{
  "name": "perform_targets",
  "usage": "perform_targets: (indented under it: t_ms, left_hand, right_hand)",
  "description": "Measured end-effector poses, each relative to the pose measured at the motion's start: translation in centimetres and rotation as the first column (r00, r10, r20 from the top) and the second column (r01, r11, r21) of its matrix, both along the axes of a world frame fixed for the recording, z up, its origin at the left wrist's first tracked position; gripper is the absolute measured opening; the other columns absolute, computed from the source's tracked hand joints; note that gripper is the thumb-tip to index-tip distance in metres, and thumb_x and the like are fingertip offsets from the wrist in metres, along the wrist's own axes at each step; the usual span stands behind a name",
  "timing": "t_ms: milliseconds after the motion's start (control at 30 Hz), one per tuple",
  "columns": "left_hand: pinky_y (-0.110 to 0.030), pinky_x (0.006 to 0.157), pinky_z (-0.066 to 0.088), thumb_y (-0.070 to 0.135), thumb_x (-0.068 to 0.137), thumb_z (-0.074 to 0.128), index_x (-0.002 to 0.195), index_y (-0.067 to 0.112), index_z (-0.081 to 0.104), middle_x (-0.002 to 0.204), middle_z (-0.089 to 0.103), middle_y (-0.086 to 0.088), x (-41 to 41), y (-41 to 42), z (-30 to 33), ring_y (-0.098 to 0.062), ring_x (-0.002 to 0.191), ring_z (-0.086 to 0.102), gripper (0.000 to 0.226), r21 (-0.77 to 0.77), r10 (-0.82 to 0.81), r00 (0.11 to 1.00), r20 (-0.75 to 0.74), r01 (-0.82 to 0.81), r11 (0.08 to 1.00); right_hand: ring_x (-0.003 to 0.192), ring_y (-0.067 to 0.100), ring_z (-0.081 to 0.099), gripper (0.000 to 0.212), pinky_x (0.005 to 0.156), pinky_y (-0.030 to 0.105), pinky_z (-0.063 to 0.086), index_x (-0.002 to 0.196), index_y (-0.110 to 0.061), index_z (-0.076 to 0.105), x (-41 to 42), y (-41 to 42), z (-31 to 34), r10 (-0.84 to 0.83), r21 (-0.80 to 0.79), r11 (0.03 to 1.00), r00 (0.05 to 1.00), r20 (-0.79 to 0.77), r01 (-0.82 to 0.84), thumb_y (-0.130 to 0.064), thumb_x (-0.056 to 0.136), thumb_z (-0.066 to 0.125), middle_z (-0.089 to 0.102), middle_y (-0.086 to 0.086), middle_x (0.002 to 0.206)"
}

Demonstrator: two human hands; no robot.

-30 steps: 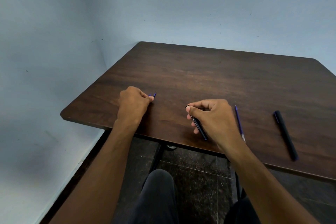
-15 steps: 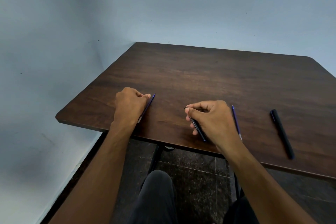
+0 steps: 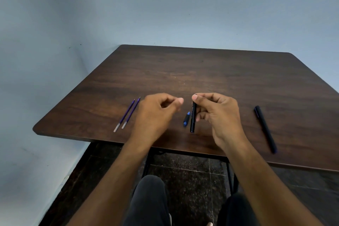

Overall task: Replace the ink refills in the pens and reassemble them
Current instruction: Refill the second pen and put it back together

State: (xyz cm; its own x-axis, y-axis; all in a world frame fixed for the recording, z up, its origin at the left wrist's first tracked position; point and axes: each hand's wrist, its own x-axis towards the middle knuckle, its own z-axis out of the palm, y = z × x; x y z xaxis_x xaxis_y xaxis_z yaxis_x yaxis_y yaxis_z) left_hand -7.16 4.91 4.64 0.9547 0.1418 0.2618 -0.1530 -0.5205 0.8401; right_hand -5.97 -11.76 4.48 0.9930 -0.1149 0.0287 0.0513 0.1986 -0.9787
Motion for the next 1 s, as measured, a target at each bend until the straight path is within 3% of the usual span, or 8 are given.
perform_targets:
  t_ms: [167, 333, 567, 633, 700, 833, 933, 1000]
  left_hand:
    - [-0.020, 0.076, 0.058, 0.044, 0.087, 0.073, 0.099, 0.031, 0.077, 0.086, 0.077, 0.018, -0.4, -3.6, -1.0, 0.008, 0.082, 0.070, 0.018, -0.117, -0.180, 0.984, -0.010, 0.177, 0.977]
    - [-0.018, 0.069, 0.058, 0.036, 0.082, 0.080, 0.102, 0.025, 0.077, 0.084, 0.078, 0.013, 0.2, -5.3, -1.3, 0.001, 0.081, 0.074, 0.023, -0.180, -0.220, 0.975, 0.003, 0.217, 0.959]
    - [-0.004, 0.066, 0.047, 0.034, 0.083, 0.080, 0.097, 0.028, 0.078, 0.080, 0.074, 0.021, 0.8, -6.2, -1.4, 0.010, 0.078, 0.068, 0.015, -0.009, -0.151, 0.985, 0.083, 0.152, 0.988]
    - [-0.003, 0.067, 0.045, 0.034, 0.083, 0.080, 0.097, 0.029, 0.078, 0.082, 0.073, 0.021, 1.0, -5.9, -1.6, 0.010, 0.080, 0.066, 0.015, 0.054, -0.136, 0.987, 0.089, 0.132, 0.990]
    - [-0.003, 0.070, 0.044, 0.033, 0.082, 0.080, 0.096, 0.029, 0.079, 0.085, 0.073, 0.020, 1.1, -5.7, -1.8, 0.008, 0.082, 0.065, 0.014, 0.105, -0.115, 0.988, 0.105, 0.104, 0.989]
    - [-0.010, 0.078, 0.044, 0.028, 0.084, 0.078, 0.098, 0.025, 0.077, 0.092, 0.071, 0.013, 1.1, -5.5, -2.4, 0.000, 0.087, 0.063, 0.014, 0.258, -0.122, 0.972, 0.203, 0.067, 0.964]
    - [-0.017, 0.080, 0.043, 0.024, 0.084, 0.079, 0.097, 0.019, 0.077, 0.094, 0.072, 0.007, 1.4, -5.3, -2.7, -0.011, 0.090, 0.062, 0.014, 0.353, -0.143, 0.952, 0.270, 0.041, 0.935]
    - [-0.018, 0.080, 0.044, 0.021, 0.083, 0.080, 0.097, 0.015, 0.078, 0.095, 0.073, 0.004, 1.8, -4.9, -2.8, -0.014, 0.091, 0.063, 0.016, 0.377, -0.143, 0.943, 0.301, 0.020, 0.926]
  right_hand:
    - [0.060, 0.025, 0.070, 0.011, 0.051, 0.029, 0.056, 0.090, 0.000, 0.075, 0.1, -1.9, 0.1, -0.060, 0.028, 0.998, 0.998, 0.001, 0.060, -0.008, 0.084, 0.081, 0.075, 0.009, 0.069]
    - [0.066, 0.031, 0.074, 0.011, 0.058, 0.034, 0.061, 0.089, -0.001, 0.075, 0.1, -3.1, 0.1, -0.081, 0.063, 0.995, 0.997, -0.013, 0.082, -0.007, 0.083, 0.081, 0.077, 0.010, 0.070]
    - [0.058, 0.024, 0.071, 0.017, 0.053, 0.033, 0.060, 0.088, 0.002, 0.072, 0.1, -4.4, -0.5, -0.062, 0.081, 0.995, 0.998, -0.033, 0.064, -0.011, 0.084, 0.081, 0.074, 0.013, 0.066]
    - [0.054, 0.021, 0.068, 0.018, 0.048, 0.032, 0.058, 0.085, 0.000, 0.074, 0.3, -5.3, -0.6, -0.086, -0.021, 0.996, 0.996, -0.032, 0.085, -0.016, 0.084, 0.083, 0.073, 0.010, 0.064]
    - [0.044, 0.016, 0.060, 0.013, 0.043, 0.029, 0.052, 0.081, -0.006, 0.075, 0.5, -6.5, -0.7, -0.145, -0.236, 0.962, 0.989, -0.020, 0.136, -0.015, 0.085, 0.082, 0.069, 0.005, 0.056]
    - [0.039, 0.007, 0.056, 0.024, 0.044, 0.024, 0.048, 0.061, -0.018, 0.071, 1.2, -8.0, -0.8, -0.254, -0.741, 0.645, 0.967, 0.022, 0.186, -0.021, 0.084, 0.079, 0.061, -0.005, 0.043]
    - [0.058, 0.020, 0.068, 0.027, 0.053, 0.029, 0.054, 0.066, -0.010, 0.075, 1.5, -7.7, -0.5, -0.243, -0.862, 0.502, 0.968, -0.071, 0.063, -0.030, 0.083, 0.079, 0.068, 0.005, 0.057]
    - [0.060, 0.022, 0.064, 0.034, 0.049, 0.027, 0.045, 0.069, -0.007, 0.071, 1.7, -7.0, -0.2, -0.237, -0.894, 0.448, 0.962, -0.135, -0.015, -0.037, 0.081, 0.080, 0.067, 0.010, 0.066]
